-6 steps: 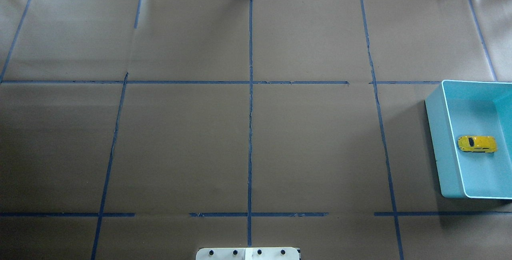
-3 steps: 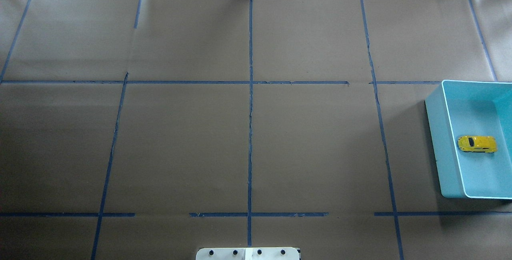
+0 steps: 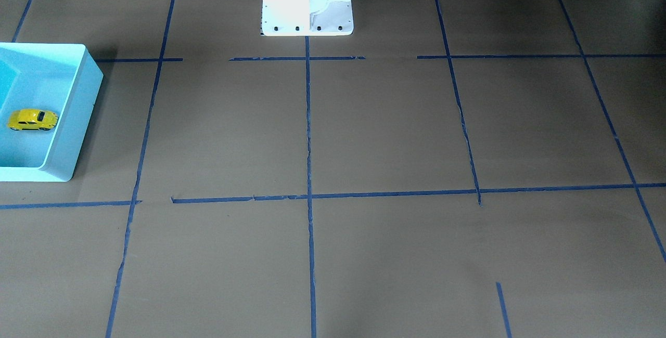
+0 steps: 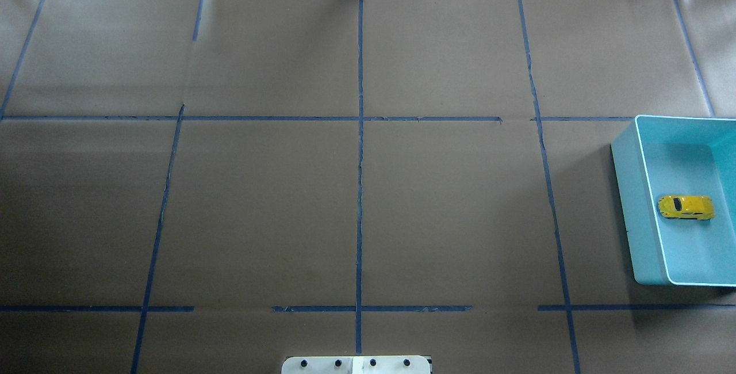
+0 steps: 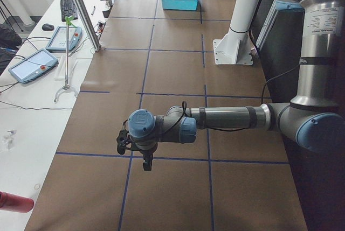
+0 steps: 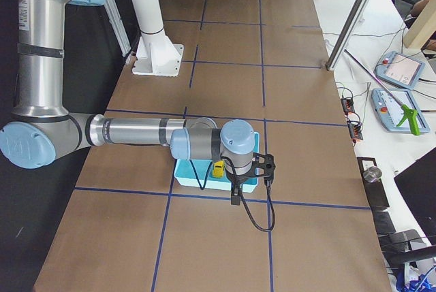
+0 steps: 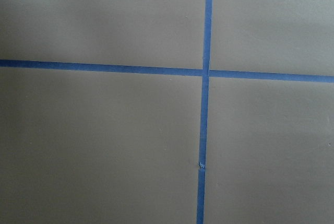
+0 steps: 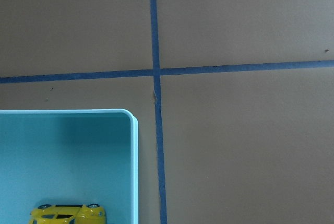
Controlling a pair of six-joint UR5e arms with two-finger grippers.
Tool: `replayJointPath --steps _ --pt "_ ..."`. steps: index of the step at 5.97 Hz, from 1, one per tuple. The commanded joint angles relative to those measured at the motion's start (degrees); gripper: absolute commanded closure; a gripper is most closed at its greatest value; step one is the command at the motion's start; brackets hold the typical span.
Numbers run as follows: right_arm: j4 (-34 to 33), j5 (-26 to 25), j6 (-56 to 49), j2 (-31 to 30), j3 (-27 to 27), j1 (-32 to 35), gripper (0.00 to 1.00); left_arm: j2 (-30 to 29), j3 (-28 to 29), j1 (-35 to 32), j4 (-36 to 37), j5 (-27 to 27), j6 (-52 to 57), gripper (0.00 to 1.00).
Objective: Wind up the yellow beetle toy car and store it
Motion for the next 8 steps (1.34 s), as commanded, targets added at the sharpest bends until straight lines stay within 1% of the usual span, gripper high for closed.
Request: replayJointPath --steps 1,3,6,7,8 --pt "0.0 -0.2 0.2 0.2 3.5 -3.3 0.0 0.0 0.1 0.0 0.0 0.1 0.2 0.0" --pt "-0.1 -0.1 0.2 -1.0 3.3 -3.4 0.0 0.0 0.2 0.0 0.0 0.4 0.3 0.0" --pt "-0.2 -0.1 1.1 -1.5 1.2 -3.4 0.0 -0.1 0.0 0.0 0.1 0.1 0.1 0.0" --pt "0.0 -2.0 0.8 -1.3 1.5 -3.3 0.0 -0.1 0.1 0.0 0.1 0.2 0.2 0.0" --pt "-0.1 -2.4 0.2 -0.8 1.7 -3.3 0.0 0.0 0.1 0.0 0.1 0.2 0.2 0.0"
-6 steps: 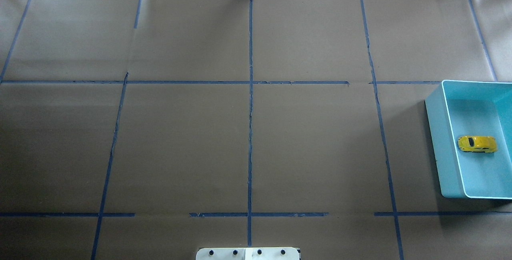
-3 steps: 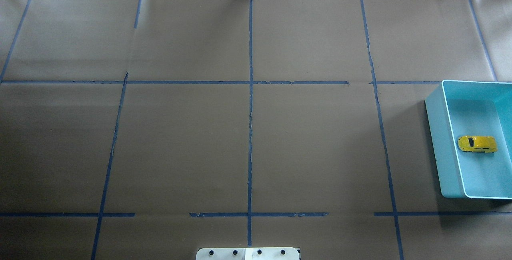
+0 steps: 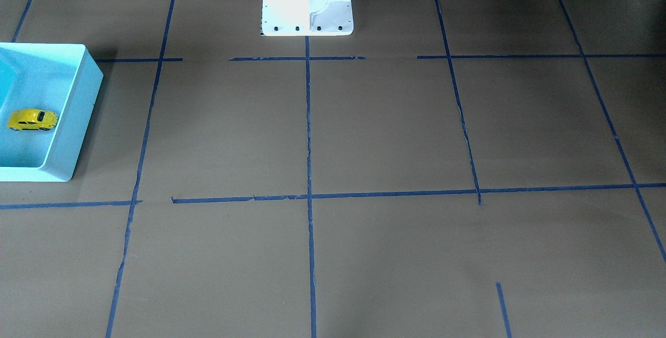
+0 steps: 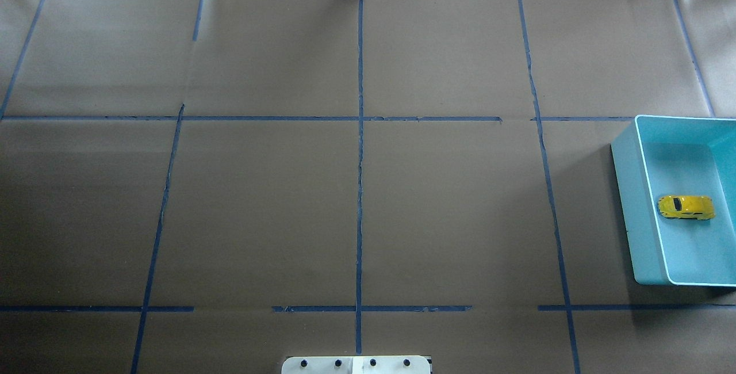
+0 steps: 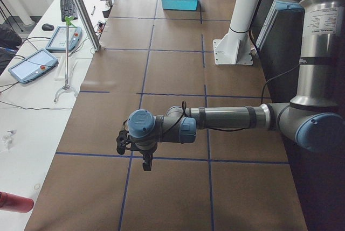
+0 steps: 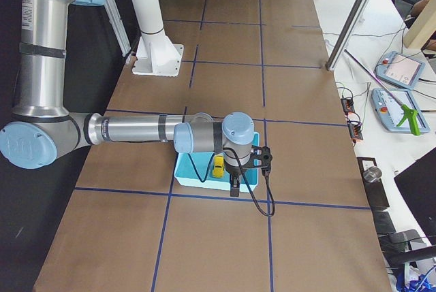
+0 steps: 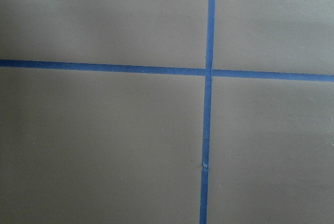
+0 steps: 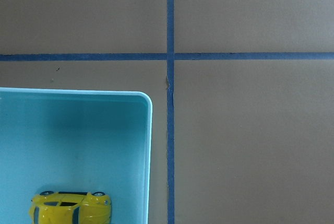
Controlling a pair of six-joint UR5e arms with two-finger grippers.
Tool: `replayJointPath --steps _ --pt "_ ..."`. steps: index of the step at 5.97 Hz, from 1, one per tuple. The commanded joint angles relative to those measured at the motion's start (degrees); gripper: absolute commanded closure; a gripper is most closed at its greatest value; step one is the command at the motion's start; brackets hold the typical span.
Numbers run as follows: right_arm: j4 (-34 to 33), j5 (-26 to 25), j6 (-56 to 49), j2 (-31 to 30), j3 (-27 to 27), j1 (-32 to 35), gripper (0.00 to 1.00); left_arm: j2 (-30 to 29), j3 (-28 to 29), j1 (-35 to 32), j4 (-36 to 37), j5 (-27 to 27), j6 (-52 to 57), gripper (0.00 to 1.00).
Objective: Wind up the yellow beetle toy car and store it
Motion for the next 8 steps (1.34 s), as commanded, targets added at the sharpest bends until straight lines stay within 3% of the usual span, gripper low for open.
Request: replayJointPath --steps 1,2,8 --pt "-0.5 0.1 -0.4 0.1 0.2 0.1 0.0 0.0 0.0 0.0 0.1 0.1 -0.1 0.0" --pt "-3.1 0.3 -0.4 0.6 1.5 0.4 0.0 0.1 0.1 0.0 0.1 0.3 -0.1 0.0" --pt "-3.4 0.6 -0.4 -0.2 2.0 0.7 0.0 0.1 0.1 -0.1 0.0 -0.2 0.1 0.0"
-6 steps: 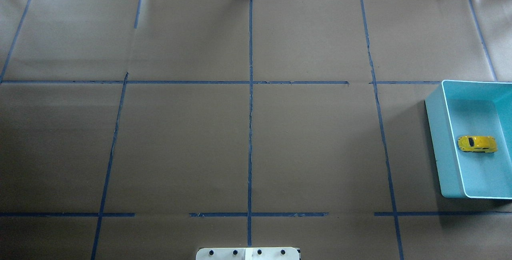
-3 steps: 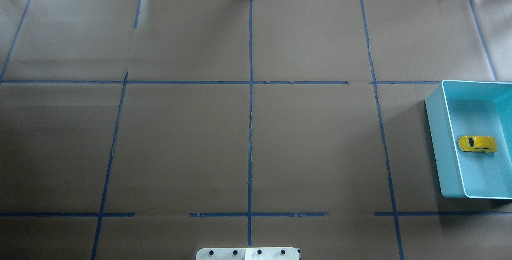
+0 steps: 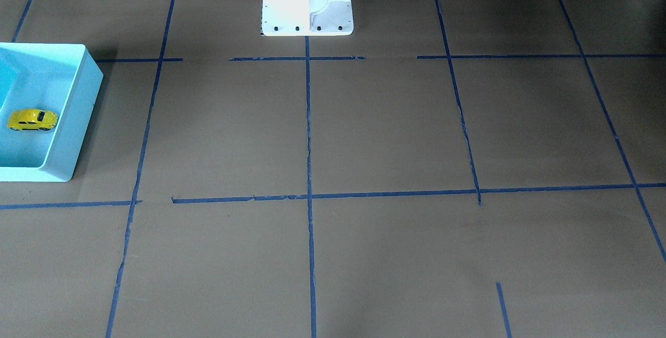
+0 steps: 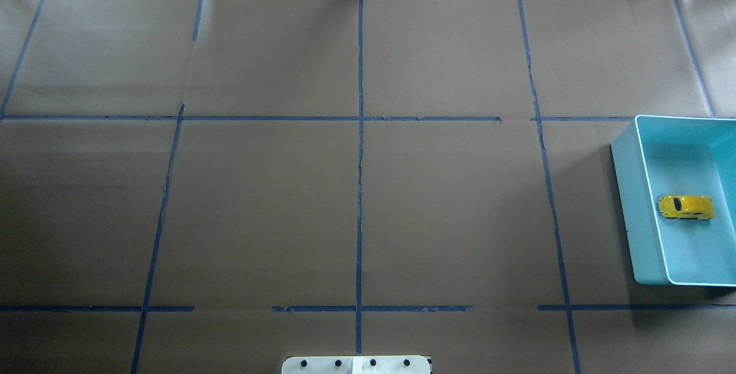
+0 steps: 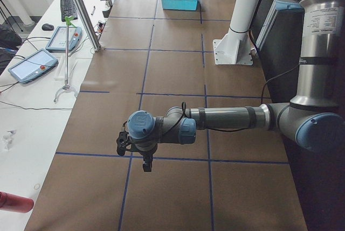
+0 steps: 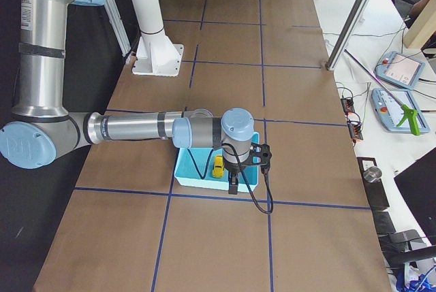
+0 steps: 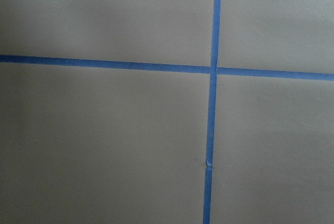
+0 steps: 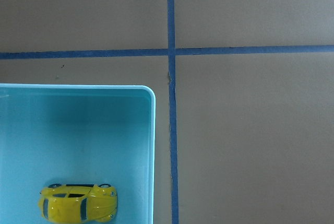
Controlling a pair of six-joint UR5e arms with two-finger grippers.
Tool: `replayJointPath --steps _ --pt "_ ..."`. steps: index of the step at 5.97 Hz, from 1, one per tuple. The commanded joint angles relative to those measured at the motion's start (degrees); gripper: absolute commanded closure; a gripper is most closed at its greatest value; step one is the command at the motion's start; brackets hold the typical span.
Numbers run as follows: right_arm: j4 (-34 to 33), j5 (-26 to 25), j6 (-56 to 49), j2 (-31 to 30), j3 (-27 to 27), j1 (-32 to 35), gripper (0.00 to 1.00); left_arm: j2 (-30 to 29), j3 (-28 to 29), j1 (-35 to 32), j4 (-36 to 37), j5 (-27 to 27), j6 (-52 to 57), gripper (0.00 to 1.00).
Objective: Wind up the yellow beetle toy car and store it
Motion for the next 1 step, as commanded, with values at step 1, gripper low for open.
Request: replayJointPath --steps 1 --pt "0.0 0.0 0.0 0.0 0.0 0.0 0.0 -0.3 -0.3 0.0 0.2 0.0 0.4 0.0"
